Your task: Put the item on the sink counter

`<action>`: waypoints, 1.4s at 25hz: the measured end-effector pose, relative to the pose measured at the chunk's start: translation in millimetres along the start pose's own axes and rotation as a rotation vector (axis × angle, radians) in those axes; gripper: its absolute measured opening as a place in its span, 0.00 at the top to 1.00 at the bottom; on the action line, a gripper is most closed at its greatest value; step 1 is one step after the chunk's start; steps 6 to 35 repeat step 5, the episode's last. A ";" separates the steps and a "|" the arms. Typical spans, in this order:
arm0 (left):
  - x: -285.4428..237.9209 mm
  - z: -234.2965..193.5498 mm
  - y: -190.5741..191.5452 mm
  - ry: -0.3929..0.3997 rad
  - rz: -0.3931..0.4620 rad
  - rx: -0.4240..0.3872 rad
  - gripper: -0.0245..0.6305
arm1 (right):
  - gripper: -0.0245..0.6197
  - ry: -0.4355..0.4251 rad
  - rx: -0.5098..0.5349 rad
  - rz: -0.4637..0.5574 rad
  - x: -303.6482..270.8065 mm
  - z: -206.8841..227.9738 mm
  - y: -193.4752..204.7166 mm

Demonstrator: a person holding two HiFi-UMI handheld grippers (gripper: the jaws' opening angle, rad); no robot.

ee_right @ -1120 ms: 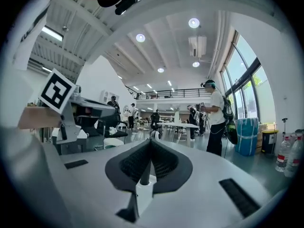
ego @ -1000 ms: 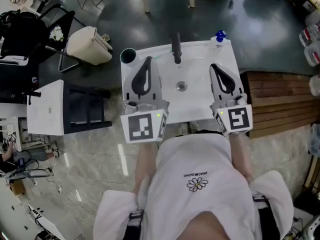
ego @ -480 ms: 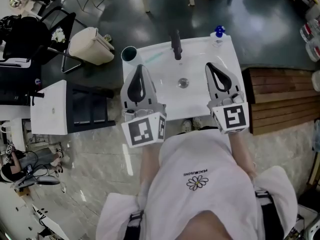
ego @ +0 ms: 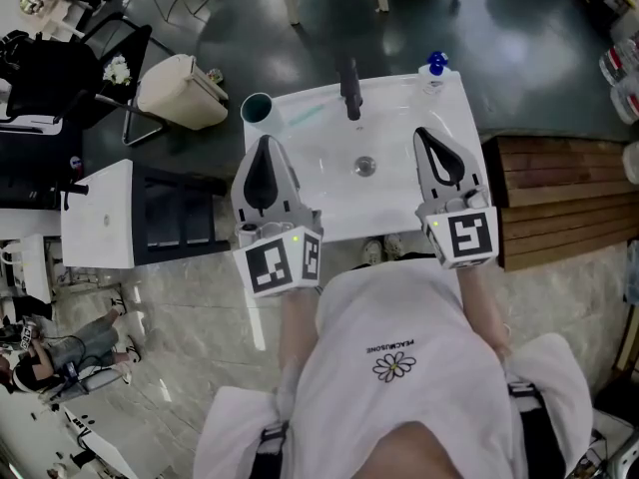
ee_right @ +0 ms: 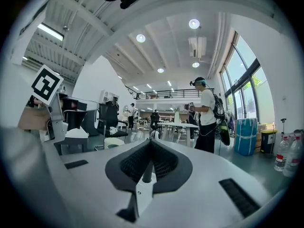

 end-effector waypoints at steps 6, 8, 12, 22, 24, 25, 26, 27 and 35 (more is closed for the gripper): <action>-0.9 1.9 1.4 0.000 -0.009 -0.002 0.94 | 0.95 0.001 0.022 -0.013 1.2 5.0 0.9; -0.9 1.9 1.4 0.000 -0.009 -0.002 0.94 | 0.95 0.001 0.022 -0.013 1.2 5.0 0.9; -0.9 1.9 1.4 0.000 -0.009 -0.002 0.94 | 0.95 0.001 0.022 -0.013 1.2 5.0 0.9; -0.9 1.9 1.4 0.000 -0.009 -0.002 0.94 | 0.95 0.001 0.022 -0.013 1.2 5.0 0.9; -0.9 1.9 1.4 0.000 -0.009 -0.002 0.94 | 0.95 0.001 0.022 -0.013 1.2 5.0 0.9; -0.9 1.9 1.4 0.000 -0.009 -0.002 0.94 | 0.95 0.001 0.022 -0.013 1.2 5.0 0.9; -0.9 1.9 1.4 0.000 -0.009 -0.002 0.94 | 0.95 0.001 0.022 -0.013 1.2 5.0 0.9; -0.9 1.9 1.4 0.000 -0.009 -0.002 0.94 | 0.95 0.001 0.022 -0.013 1.2 5.0 0.9; -0.9 1.9 1.4 0.000 -0.009 -0.002 0.94 | 0.95 0.001 0.022 -0.013 1.2 5.0 0.9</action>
Point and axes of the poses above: the fingertips, and each gripper's own axes: x backward along the fingers, z to its right, y out of its underside, the point moved 10 cm from there along x, backward along the fingers
